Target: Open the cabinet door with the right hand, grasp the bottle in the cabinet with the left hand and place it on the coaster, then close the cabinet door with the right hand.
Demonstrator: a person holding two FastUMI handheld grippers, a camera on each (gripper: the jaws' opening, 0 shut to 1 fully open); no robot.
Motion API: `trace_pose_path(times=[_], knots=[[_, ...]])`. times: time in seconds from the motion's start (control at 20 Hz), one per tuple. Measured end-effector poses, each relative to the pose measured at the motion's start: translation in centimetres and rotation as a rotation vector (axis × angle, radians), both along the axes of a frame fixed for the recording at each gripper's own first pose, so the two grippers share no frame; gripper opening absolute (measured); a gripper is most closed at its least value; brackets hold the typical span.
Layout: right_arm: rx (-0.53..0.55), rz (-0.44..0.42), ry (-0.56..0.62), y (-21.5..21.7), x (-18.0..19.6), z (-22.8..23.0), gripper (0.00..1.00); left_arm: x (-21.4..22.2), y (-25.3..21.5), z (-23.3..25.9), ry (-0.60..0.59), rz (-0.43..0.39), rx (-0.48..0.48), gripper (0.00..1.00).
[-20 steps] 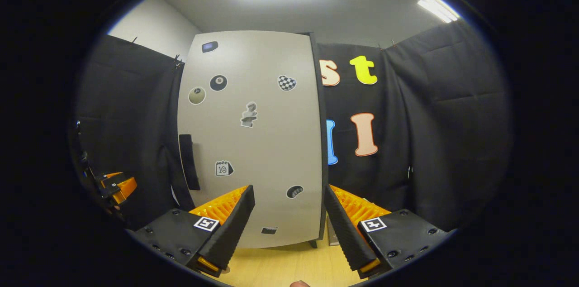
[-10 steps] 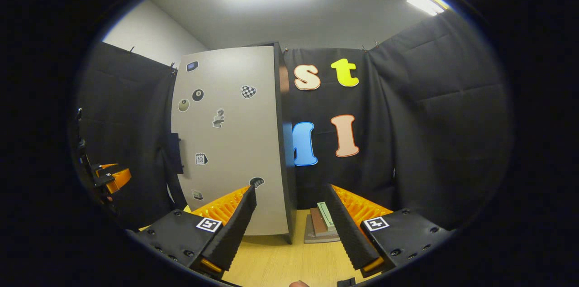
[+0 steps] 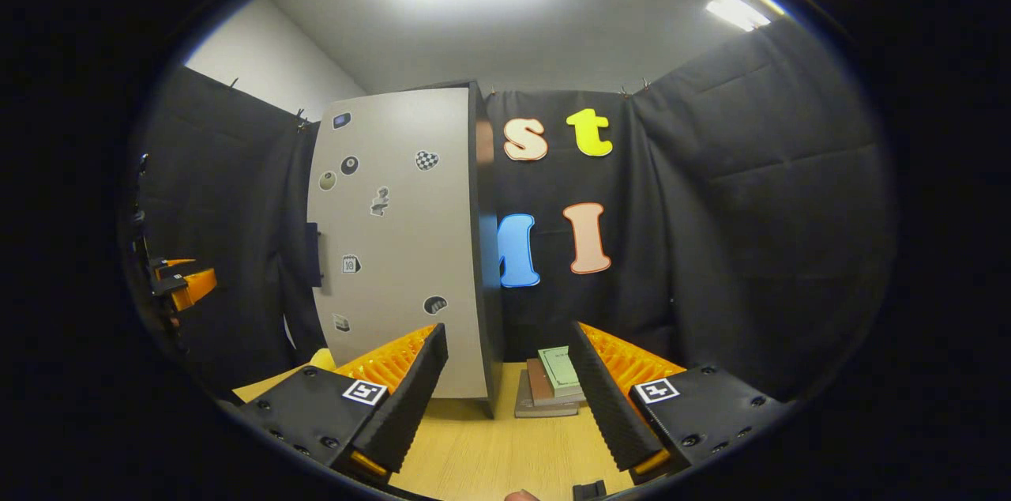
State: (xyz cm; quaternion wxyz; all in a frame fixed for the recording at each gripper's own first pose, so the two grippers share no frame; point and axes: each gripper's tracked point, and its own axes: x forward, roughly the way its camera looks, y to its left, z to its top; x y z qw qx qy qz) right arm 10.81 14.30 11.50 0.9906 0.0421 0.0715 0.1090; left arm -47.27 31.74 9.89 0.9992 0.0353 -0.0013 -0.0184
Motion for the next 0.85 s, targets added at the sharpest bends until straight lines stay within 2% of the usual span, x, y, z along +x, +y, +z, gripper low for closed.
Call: trace_pose_path(times=[0.05,0.4,0.85], knots=[[-0.006,-0.003,-0.002,0.3,-0.1,0.1,0.98,-0.2,0.5,-0.1,0.004,-0.001,-0.011,0.77],[-0.016,0.001,-0.036,2.9,0.0,1.1,0.98,0.2,2.6,-1.6,0.037,0.017,-0.045,0.80],[-0.005,-0.019,-0.035,3.6,0.2,1.6,0.98,-0.7,4.0,-0.8,0.017,0.015,-0.032,0.77]])
